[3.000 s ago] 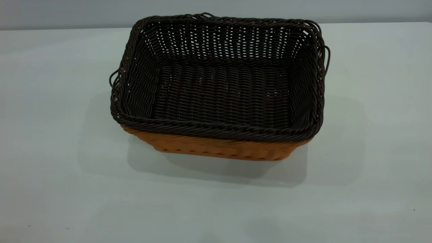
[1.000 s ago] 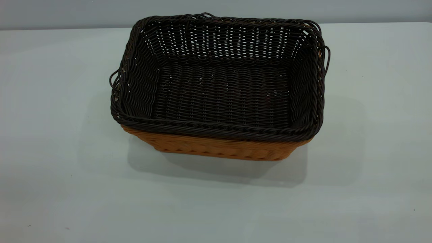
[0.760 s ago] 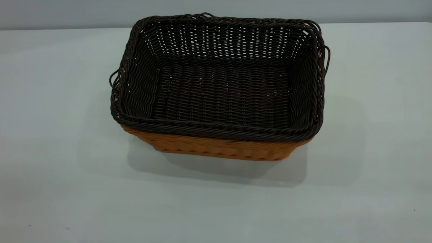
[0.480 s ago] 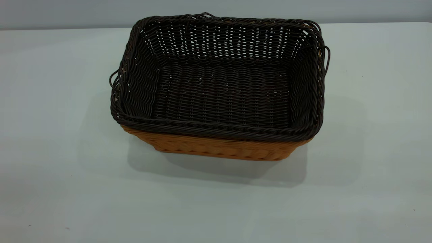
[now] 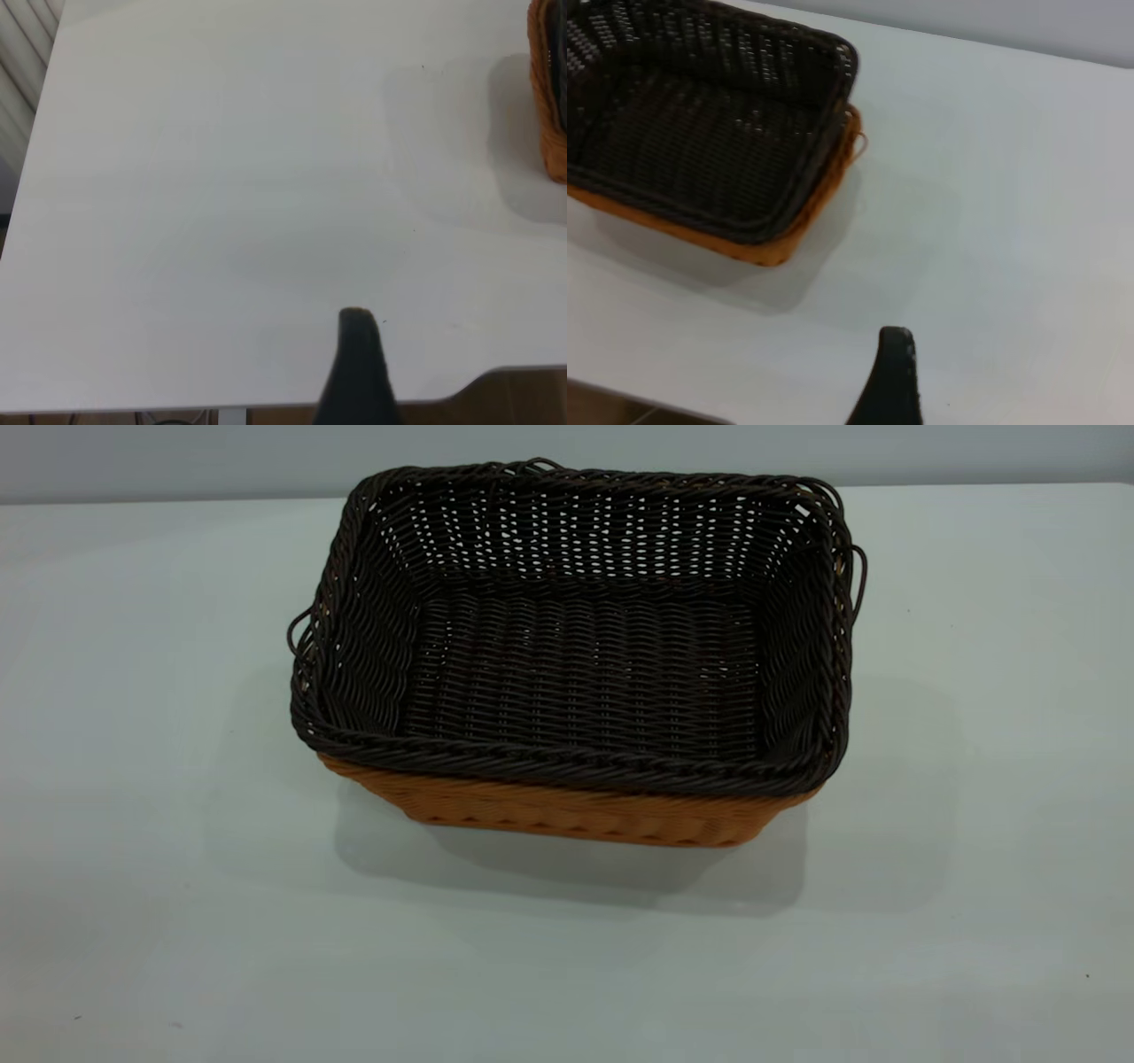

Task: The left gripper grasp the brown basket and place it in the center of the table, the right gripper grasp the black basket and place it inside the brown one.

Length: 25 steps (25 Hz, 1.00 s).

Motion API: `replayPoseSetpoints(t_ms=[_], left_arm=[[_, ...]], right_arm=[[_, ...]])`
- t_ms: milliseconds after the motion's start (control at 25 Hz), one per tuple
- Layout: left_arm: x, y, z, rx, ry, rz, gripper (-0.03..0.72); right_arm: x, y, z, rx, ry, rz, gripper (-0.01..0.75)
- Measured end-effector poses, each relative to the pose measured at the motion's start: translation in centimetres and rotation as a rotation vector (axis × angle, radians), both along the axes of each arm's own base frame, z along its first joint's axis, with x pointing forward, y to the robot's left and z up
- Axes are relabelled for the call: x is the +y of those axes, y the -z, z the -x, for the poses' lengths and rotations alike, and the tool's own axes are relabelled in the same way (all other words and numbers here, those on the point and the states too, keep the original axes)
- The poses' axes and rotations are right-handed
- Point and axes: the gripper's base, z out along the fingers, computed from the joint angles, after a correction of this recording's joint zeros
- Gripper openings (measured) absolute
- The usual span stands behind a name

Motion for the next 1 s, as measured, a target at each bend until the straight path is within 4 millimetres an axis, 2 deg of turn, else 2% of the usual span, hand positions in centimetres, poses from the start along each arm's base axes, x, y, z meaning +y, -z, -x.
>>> replayPoseSetpoints(t_ms=[320,1000], left_arm=[[0.0,0.0,0.0,0.000,0.000,0.000,0.524],[0.0,0.0,0.0,0.000,-0.001,0.001,0.524]], right_arm=[[-1.7,0.2,-0.2,0.023,0.244,-0.042,0.594],[-1.8,0.2,-0.2,0.024,0.267,-0.052,0.594]])
